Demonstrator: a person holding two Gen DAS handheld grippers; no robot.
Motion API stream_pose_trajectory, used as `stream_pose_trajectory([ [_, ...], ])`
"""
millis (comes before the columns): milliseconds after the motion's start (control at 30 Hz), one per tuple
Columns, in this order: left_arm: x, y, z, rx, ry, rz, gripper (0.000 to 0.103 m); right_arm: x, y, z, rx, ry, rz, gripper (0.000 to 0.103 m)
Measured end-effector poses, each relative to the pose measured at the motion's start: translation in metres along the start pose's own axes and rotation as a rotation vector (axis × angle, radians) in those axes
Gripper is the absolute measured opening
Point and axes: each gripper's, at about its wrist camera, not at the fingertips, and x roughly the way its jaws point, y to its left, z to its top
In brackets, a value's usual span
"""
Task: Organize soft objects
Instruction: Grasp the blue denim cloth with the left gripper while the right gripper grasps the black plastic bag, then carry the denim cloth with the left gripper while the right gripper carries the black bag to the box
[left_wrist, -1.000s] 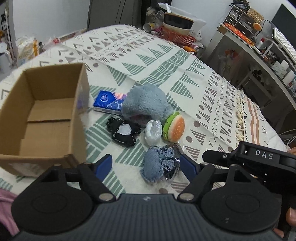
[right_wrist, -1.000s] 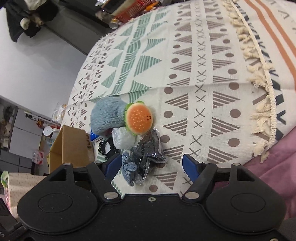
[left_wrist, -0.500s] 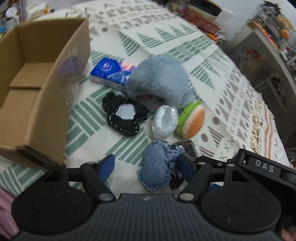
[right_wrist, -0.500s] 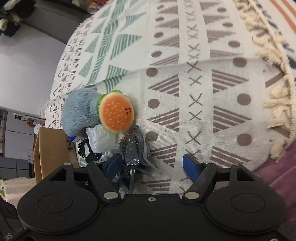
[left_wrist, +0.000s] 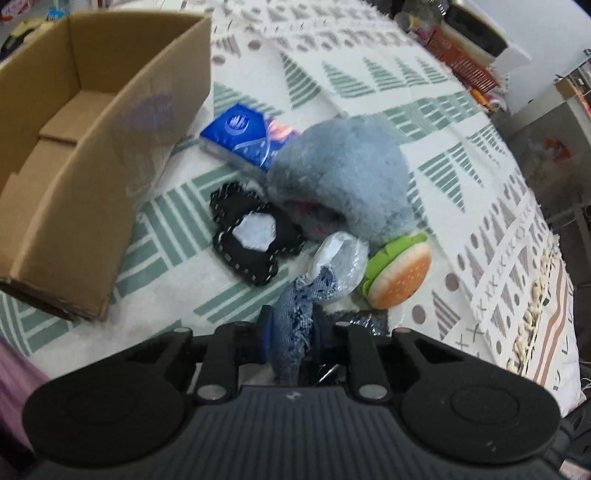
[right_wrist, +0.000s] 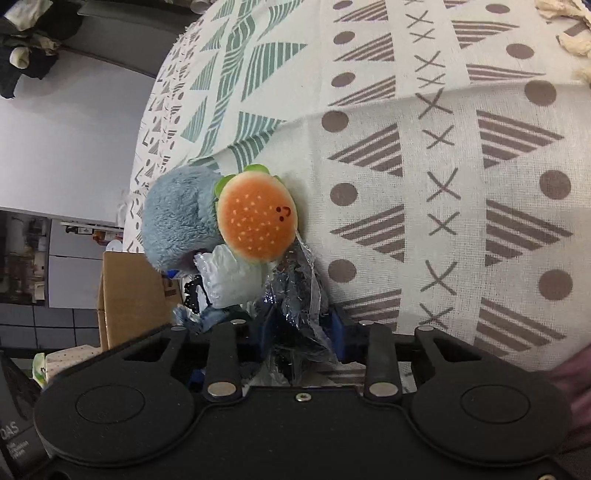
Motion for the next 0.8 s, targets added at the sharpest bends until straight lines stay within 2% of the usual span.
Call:
stream_pose_trajectory([
  [233, -0.017, 0.011, -0.002, 0.028, -0.056, 0.004, 0.02, -0.02, 0.014, -0.01, -0.072, -0.069, 0.003, 0.027],
  [800, -0.094, 0.035, -0.002, 0.113, -0.229, -0.084, 0.02, -0.079, 0.065, -0.052, -0.256, -0.31, -0.001, 0.027],
])
